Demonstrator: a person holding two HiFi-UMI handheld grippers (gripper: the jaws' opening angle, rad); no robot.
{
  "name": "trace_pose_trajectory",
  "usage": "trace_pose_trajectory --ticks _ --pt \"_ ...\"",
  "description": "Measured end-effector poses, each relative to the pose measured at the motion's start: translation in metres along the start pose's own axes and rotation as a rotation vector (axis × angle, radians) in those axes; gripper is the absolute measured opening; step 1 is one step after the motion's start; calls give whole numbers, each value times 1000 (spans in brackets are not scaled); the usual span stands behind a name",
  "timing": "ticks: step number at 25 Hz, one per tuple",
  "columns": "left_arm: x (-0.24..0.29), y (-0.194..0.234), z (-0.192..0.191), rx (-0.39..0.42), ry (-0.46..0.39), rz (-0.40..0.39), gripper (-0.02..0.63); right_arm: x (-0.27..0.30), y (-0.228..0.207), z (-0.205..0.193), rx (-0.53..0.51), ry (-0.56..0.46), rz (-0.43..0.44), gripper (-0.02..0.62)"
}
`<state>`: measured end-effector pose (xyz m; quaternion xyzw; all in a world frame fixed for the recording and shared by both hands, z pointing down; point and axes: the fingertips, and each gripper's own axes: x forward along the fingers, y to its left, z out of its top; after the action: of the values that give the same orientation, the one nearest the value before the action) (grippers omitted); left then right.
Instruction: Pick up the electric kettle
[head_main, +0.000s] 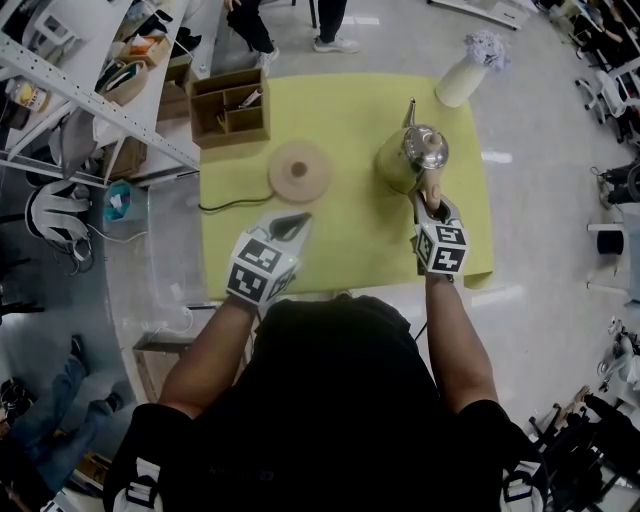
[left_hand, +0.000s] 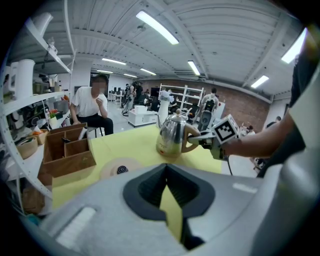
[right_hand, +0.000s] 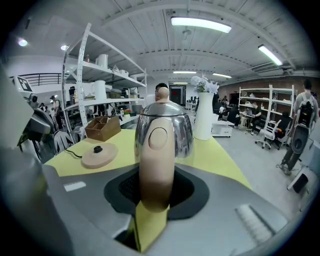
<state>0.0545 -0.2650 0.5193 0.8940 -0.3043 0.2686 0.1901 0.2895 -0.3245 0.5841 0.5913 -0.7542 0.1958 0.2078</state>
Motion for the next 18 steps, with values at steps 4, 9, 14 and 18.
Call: trace_pose_trajectory --ticks 4,9,14,18 --pt "-3 -2 0 1 -5 -1 2 0 0 0 -8 4 -3 95" --pt "-11 -1 -4 -3 -9 1 2 0 -2 0 14 2 -17 103" --pt "-21 1 -9 -5 -13 3 2 -6 -4 0 8 3 -63 132" --pt "-31 1 -14 2 -18 3 2 -16 -3 -1 5 -3 -93 152"
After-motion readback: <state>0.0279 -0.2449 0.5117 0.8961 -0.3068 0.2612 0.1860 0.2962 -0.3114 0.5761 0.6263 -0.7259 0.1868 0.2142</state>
